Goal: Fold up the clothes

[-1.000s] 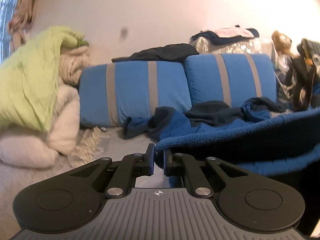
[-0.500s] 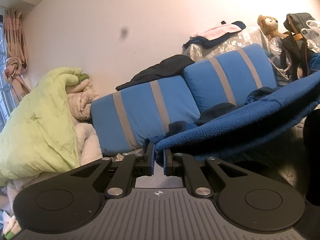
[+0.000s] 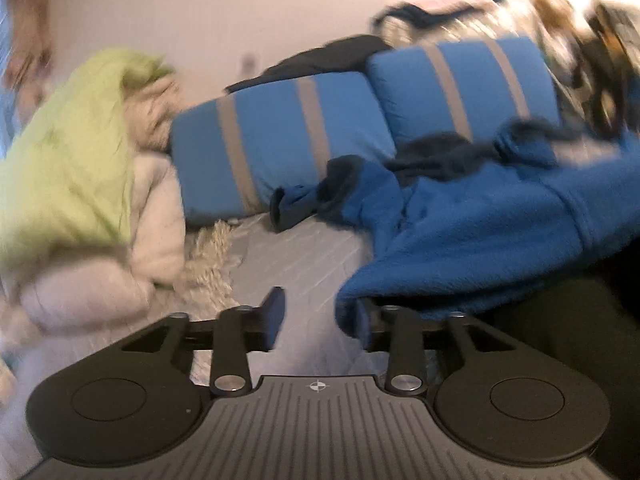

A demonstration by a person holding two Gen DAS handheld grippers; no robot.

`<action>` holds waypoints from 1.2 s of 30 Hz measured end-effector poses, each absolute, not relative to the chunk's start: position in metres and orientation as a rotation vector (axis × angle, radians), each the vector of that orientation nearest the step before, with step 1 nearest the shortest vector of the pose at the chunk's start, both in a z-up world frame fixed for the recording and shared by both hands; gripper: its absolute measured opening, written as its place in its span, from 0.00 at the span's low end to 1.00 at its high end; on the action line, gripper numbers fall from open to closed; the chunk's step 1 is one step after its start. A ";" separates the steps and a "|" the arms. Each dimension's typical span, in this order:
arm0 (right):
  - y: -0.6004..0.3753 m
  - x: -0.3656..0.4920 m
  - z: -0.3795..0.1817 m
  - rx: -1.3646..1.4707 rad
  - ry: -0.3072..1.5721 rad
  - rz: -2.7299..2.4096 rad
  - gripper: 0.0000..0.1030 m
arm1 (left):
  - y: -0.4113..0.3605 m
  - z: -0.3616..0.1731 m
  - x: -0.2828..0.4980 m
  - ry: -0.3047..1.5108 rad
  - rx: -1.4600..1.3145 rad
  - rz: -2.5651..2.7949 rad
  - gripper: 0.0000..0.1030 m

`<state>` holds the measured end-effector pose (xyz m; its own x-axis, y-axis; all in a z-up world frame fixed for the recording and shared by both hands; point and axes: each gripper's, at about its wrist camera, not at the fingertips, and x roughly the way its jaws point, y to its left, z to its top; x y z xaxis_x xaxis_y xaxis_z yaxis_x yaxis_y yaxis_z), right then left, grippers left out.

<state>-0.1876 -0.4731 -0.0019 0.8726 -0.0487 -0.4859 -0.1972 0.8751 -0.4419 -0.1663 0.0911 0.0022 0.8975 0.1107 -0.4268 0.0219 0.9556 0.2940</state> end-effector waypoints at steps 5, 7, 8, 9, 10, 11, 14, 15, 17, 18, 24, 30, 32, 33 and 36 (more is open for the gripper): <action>-0.475 -0.190 -0.004 -0.460 0.532 0.106 0.39 | 0.103 0.002 -0.164 0.505 0.130 -0.009 0.12; -0.476 -0.191 -0.005 -0.442 0.541 0.116 0.29 | 0.092 0.000 -0.168 0.507 0.206 0.007 0.09; -0.477 -0.192 -0.005 -0.433 0.546 0.121 0.22 | 0.088 0.001 -0.170 0.498 0.247 0.017 0.09; -0.477 -0.192 -0.006 -0.424 0.550 0.126 0.19 | 0.086 0.004 -0.174 0.485 0.265 0.025 0.08; -0.476 -0.194 -0.003 -0.429 0.541 0.130 0.12 | 0.084 0.009 -0.177 0.471 0.281 0.032 0.08; -0.474 -0.197 0.003 -0.441 0.523 0.133 0.08 | 0.084 0.014 -0.180 0.457 0.287 0.040 0.08; -0.472 -0.204 0.024 -0.455 0.497 0.161 0.05 | 0.081 0.034 -0.190 0.417 0.340 0.057 0.08; -0.471 -0.206 0.032 -0.456 0.489 0.172 0.05 | 0.082 0.040 -0.193 0.407 0.348 0.060 0.08; -0.472 -0.212 0.047 -0.465 0.471 0.183 0.05 | 0.081 0.051 -0.198 0.388 0.367 0.064 0.08; -0.472 -0.215 0.053 -0.470 0.462 0.187 0.05 | 0.080 0.056 -0.201 0.379 0.381 0.070 0.08; -0.474 -0.223 0.069 -0.462 0.465 0.212 0.07 | 0.080 0.061 -0.202 0.394 0.385 0.061 0.08; -0.479 -0.210 0.036 -0.418 0.568 0.228 0.14 | 0.085 0.037 -0.193 0.492 0.339 0.005 0.10; -0.483 -0.208 0.030 -0.405 0.590 0.227 0.24 | 0.091 0.033 -0.192 0.521 0.315 -0.022 0.10; -0.485 -0.208 0.027 -0.399 0.599 0.228 0.27 | 0.095 0.032 -0.192 0.539 0.297 -0.039 0.12; -0.490 -0.204 0.024 -0.377 0.623 0.228 0.33 | 0.098 0.027 -0.190 0.590 0.298 -0.078 0.21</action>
